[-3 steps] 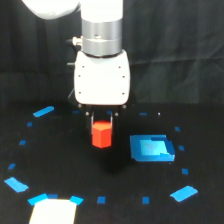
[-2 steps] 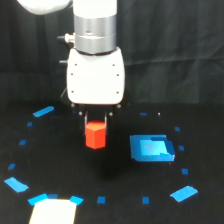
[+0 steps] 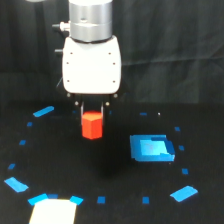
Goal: Pick up the red object from the table
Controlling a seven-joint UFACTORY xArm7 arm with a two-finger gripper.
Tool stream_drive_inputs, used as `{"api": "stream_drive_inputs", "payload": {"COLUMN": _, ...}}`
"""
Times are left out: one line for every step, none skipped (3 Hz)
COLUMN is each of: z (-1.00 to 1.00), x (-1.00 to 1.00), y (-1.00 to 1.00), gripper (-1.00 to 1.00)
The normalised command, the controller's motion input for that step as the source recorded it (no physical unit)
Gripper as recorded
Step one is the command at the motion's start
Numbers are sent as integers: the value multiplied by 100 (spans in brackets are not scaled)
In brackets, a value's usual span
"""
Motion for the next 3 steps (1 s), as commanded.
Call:
{"api": "stream_drive_inputs", "payload": {"z": 67, "x": 5, "y": 32, "gripper": -97}}
{"api": "stream_drive_inputs", "payload": {"z": -30, "x": 11, "y": 5, "gripper": -100}}
{"api": "stream_drive_inputs", "payload": {"z": 16, "x": 5, "y": 44, "gripper": -100}}
